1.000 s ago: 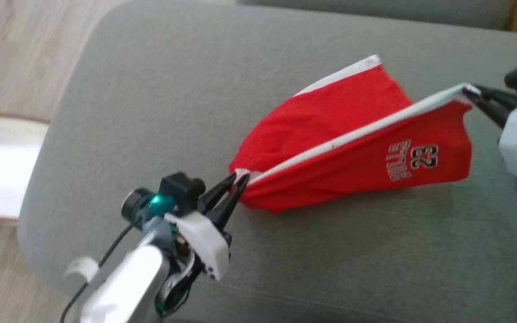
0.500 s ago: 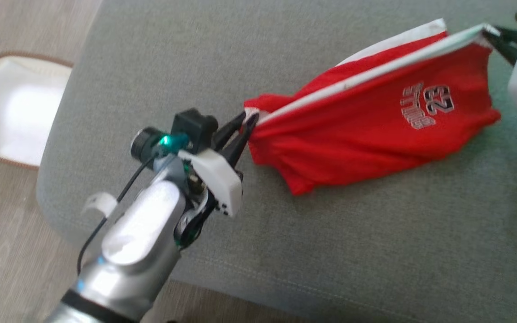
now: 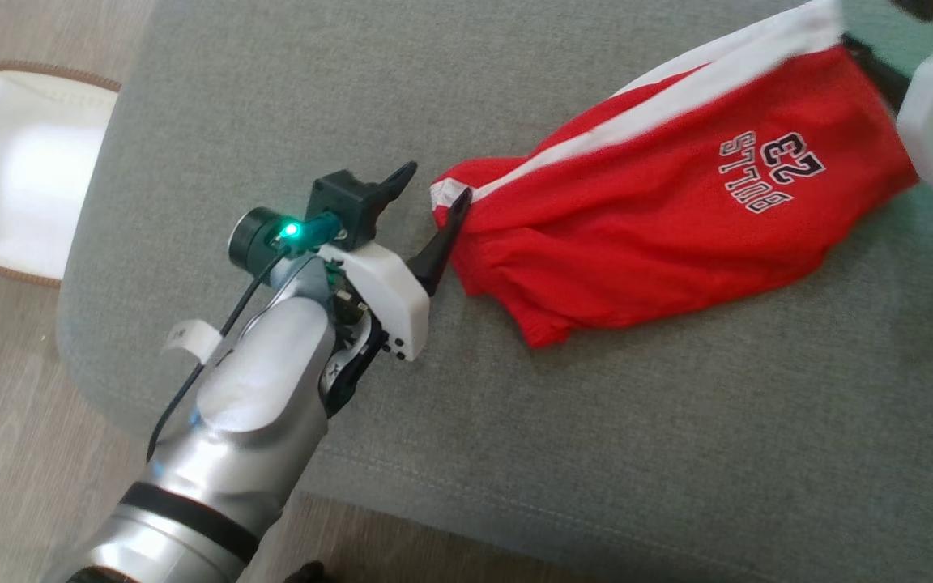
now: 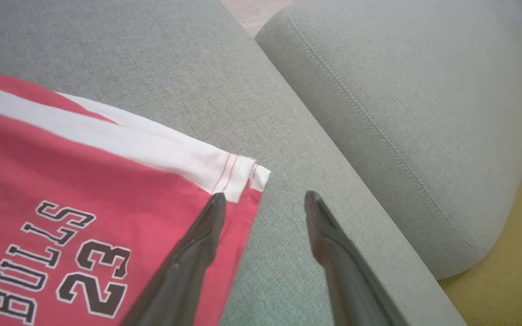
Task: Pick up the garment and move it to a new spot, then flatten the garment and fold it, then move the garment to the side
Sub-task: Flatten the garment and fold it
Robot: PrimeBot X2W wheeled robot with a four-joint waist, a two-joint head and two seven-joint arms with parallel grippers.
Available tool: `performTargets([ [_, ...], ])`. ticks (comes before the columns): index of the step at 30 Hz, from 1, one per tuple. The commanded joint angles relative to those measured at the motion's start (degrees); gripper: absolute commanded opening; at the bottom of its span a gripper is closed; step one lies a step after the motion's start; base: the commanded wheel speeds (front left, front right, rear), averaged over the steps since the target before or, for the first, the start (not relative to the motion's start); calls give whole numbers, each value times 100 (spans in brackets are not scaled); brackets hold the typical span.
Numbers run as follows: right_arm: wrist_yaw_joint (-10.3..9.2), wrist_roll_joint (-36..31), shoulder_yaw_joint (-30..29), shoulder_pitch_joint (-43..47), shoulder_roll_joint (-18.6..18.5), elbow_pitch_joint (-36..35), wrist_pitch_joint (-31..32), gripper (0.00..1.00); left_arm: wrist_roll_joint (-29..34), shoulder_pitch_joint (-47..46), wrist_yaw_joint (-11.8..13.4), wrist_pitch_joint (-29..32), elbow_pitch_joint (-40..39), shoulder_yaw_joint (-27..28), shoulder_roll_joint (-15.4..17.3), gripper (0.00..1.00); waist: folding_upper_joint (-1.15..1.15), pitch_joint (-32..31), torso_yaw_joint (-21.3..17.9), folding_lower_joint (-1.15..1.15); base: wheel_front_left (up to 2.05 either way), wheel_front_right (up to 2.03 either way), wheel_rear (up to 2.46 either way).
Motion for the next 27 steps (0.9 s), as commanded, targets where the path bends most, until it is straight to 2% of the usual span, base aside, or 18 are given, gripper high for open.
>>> performTargets([
  [1, -5, 63, -43, 4, -64, -6, -86, 100, -7, -201, 45, -79, -83, 210, 94, 100, 0, -30, -34, -1, 0, 0, 0],
  [6, -5, 342, -103, 130, 102, 322, -580, 100, -54, -184, 182, -310, 154, 313, 113, 100, 0, -235, -197, -1, 0, 0, 0],
  [10, -5, 683, -511, 336, 388, 648, -1431, 100, -180, -79, 324, -476, 135, 511, 189, 100, 0, -550, -398, -1, 0, 0, 0],
  [15, -5, 833, -938, 635, 748, 890, -2188, 100, -388, 96, 560, -608, -153, 888, 256, 100, 0, -936, -612, -1, 0, 0, 0],
  [21, -5, 828, -1640, 1186, 1185, 929, -2501, 100, -604, 574, 868, -663, -867, 1418, 267, 100, 0, -1401, -882, -1, 0, 0, 0],
  [27, -5, 381, -2804, 2060, 1511, 466, -2525, 100, -511, 1309, 1140, -667, -1879, 1991, 230, 100, 0, -1733, -1141, -1, 0, 0, 0],
])
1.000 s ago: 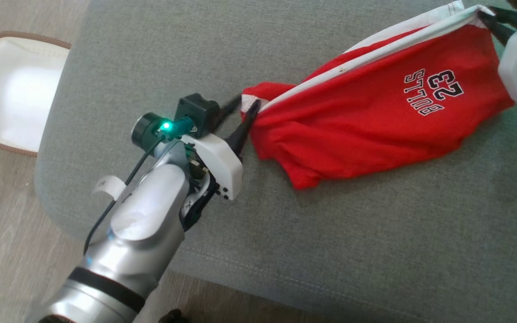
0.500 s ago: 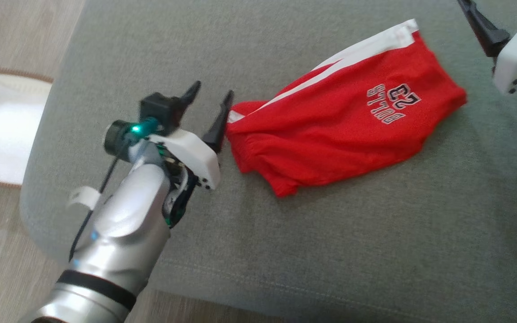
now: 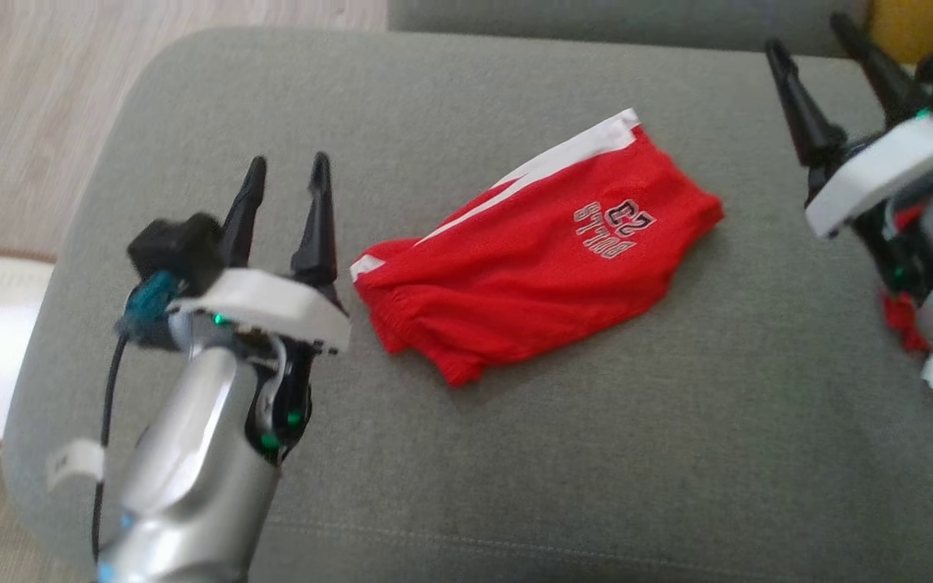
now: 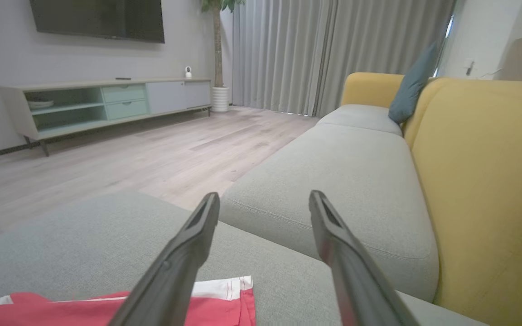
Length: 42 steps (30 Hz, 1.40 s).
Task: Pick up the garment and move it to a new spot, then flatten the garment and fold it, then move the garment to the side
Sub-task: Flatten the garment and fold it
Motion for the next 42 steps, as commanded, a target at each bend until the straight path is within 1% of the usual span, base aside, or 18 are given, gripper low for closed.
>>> performTargets([
  [1, -5, -260, -372, 394, 90, -295, -76, 100, 110, 83, 60, -67, -404, 318, 122, 100, 0, -229, -196, 0, 0, 0, 0],
  [3, -5, -548, -823, 838, 212, -499, -77, 100, 145, 370, 98, -68, -614, 473, 66, 100, 0, -317, -255, 0, 0, 0, 0],
  [5, -5, -856, -1254, 1312, 357, -719, -77, 100, 267, 624, 76, -68, -783, 550, 38, 100, 0, -399, -305, 0, 0, 0, 0],
  [6, -5, -856, -1254, 1312, 357, -719, -77, 100, 267, 624, 76, -68, -783, 550, 38, 100, 0, -399, -305, 0, 0, 0, 0],
  [7, -5, -1036, -1448, 1554, 425, -821, -77, 100, 326, 750, 65, -68, -857, 589, 19, 100, 0, -436, -326, 0, 0, 0, 0],
  [13, -5, -1866, -2543, 2885, 1003, -1371, -78, 100, 596, 1449, -44, -68, -1176, 764, -123, 100, 0, -576, -426, 0, 0, 0, 0],
  [17, -5, -2257, -3041, 3419, 1349, -1706, 5, 100, 671, 1696, -114, -68, -1265, 879, -192, 100, 0, -584, -451, 0, 0, 0, 0],
  [22, -5, -2618, -3425, 3736, 1604, -2198, 333, 100, 759, 1709, -220, -68, -1291, 909, -234, 100, 0, -502, -393, 0, 0, 0, 0],
  [25, -5, -2605, -3646, 3828, 1781, -2392, 658, 100, 789, 1640, -276, -68, -1259, 918, -245, 100, 0, -414, -299, 0, 0, 0, 0],
  [28, -5, -2428, -3926, 3840, 2006, -2483, 984, 100, 815, 1568, -312, -69, -1227, 927, -253, 100, 0, -310, -173, 0, 0, 0, 0],
  [32, -5, -1948, -4286, 3751, 2336, -2460, 1487, 100, 845, 1502, -352, -69, -1160, 888, -258, 100, 0, -155, 44, 0, 0, 0, 0],
  [36, -5, -1493, -4718, 3548, 2513, -2282, 1953, 100, 761, 1424, -339, -69, -1160, 786, -260, 100, 0, 22, 309, 0, 0, 0, 0],
  [42, -5, -1319, -5418, 3094, 2613, -1772, 2446, 100, 658, 1303, -291, -69, -1145, 599, -261, 100, 0, 303, 730, 0, 0, 0, 0],
])
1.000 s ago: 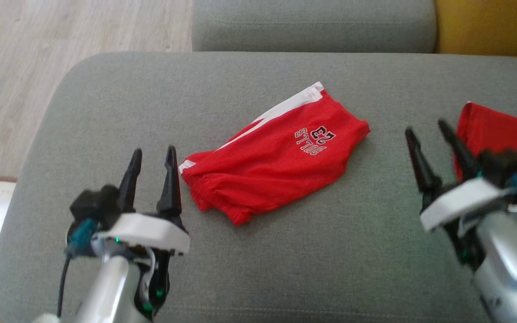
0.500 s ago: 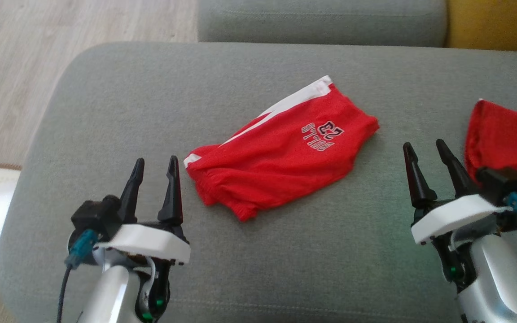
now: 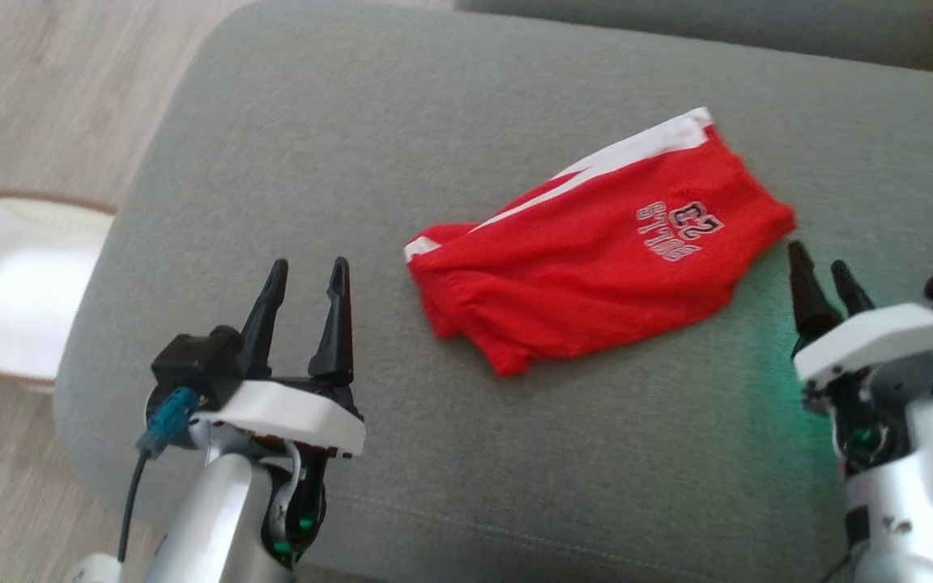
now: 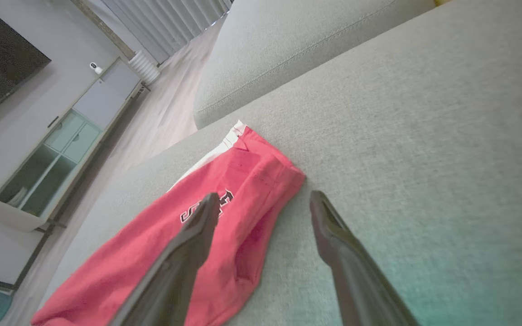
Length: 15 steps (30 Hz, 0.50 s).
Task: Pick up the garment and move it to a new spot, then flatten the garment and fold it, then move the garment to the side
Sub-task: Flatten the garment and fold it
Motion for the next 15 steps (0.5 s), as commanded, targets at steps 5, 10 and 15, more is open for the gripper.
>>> performTargets([
  [5, -4, 245, -456, -762, 100, 360, 373, 100, -117, -365, 50, -69, -184, 20, 16, 100, 0, 375, 526, 0, 0, 0, 0],
  [10, -4, 79, -900, -1103, 104, 828, 541, 100, -182, -429, 82, -69, -195, -48, 15, 100, 0, 508, 725, 0, 0, 0, 0],
  [15, -4, -434, -1364, -1500, 105, 1362, 758, 100, -243, -502, 107, -69, -224, -108, 15, 100, 0, 636, 911, 0, 0, 0, 0],
])
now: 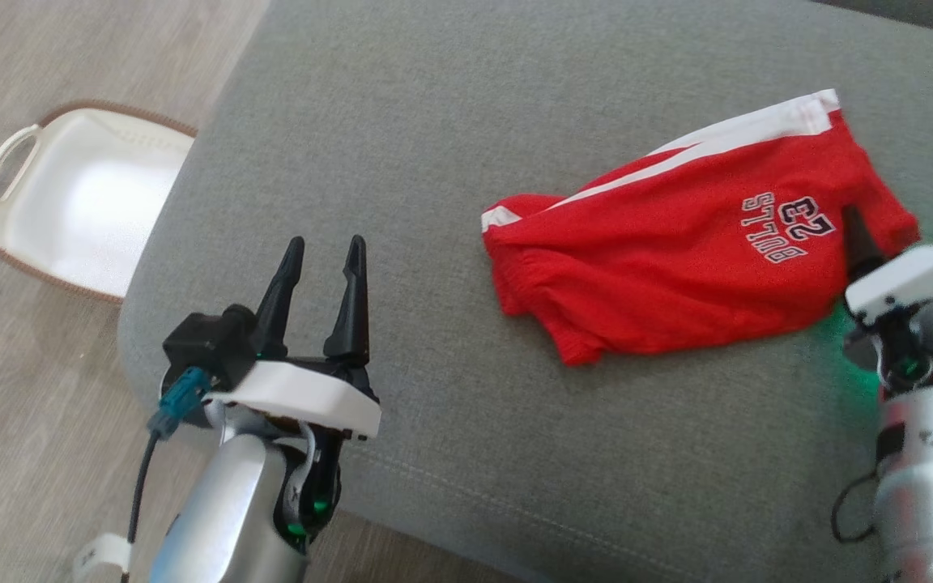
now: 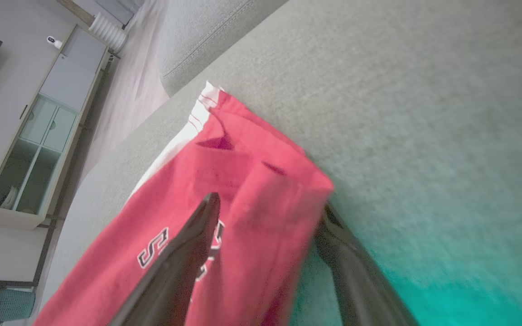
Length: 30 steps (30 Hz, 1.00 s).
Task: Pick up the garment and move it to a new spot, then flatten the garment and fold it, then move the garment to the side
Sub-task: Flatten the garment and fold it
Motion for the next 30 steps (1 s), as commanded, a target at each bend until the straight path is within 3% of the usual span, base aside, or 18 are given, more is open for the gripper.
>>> performTargets([
  [1, -4, -70, 85, -222, 66, 7, 102, 100, -51, -243, 19, -69, -207, 136, 33, 100, 0, 79, 85, 0, 0, 0, 0],
  [8, -4, -485, -203, -704, 67, 462, 216, 100, -107, -317, 50, -69, -230, 69, 33, 100, 0, 218, 232, 0, 0, 0, 0],
  [9, -4, -520, -217, -762, 67, 519, 208, 40, -112, -322, 56, -69, -230, 63, 33, 100, 0, 227, 238, 0, 0, 0, 0],
  [10, -4, -546, -216, -817, 67, 558, 174, 0, -116, -325, 63, -69, -230, 60, 33, 100, 0, 231, 238, 0, 0, 0, 0],
  [19, -4, 57, 127, -839, 67, 676, -512, 0, -48, -287, 41, -69, -127, 93, 33, 100, 0, -36, -139, 0, 0, 0, 0],
  [24, -4, 385, 429, -386, 67, 487, -745, 0, 25, -177, -26, -69, -25, 77, 33, 100, 0, -298, -439, 0, 0, 0, 0],
  [30, -4, 537, 302, 295, 67, 183, -1033, 0, 95, -12, -34, -69, -24, 115, 32, 100, 0, -571, -724, 0, 0, 0, 0],
])
